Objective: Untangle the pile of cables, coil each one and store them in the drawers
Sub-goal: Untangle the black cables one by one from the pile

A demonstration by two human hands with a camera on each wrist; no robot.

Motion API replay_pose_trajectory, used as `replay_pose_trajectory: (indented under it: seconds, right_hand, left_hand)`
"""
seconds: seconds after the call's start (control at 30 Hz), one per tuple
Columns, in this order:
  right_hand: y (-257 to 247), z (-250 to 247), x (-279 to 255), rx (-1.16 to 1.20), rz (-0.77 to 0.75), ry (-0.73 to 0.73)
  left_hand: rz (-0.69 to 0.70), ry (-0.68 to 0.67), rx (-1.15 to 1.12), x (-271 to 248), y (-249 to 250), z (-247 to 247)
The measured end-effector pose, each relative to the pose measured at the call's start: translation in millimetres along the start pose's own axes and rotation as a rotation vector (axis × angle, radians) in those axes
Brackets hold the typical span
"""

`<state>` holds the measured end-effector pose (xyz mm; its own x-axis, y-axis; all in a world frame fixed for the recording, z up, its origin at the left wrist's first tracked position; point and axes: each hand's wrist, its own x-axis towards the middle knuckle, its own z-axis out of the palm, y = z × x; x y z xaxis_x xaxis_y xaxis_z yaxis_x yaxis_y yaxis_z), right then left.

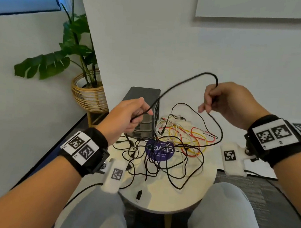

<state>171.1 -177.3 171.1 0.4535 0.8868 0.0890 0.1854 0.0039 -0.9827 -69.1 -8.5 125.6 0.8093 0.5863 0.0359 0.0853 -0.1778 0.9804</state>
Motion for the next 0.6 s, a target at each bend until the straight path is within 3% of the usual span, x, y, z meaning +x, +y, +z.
replay_pose_trajectory:
  seconds: [0.17,0.23,0.43,0.6]
  right_hand:
    - [50.5,10.0,8.8,-0.287,0.268,0.056]
    - [75.4,22.0,22.1,-0.431,0.348,0.009]
    - [139.8,57.7,68.6,-0.928,0.360,-0.021]
    - [163.9,73.3,80.9,-1.176,0.426,-0.194]
  left_hand:
    - [-0.110,-0.011,0.105,3.1,-31.5,26.0]
    - [-0.094,-0.016,0.276,8.6,-45.6,34.8]
    - [-0.222,-0.106,0.420,25.3,-80.5,48.7]
    - [-0.288,-0.051,0.418,32.9,-103.5,48.5]
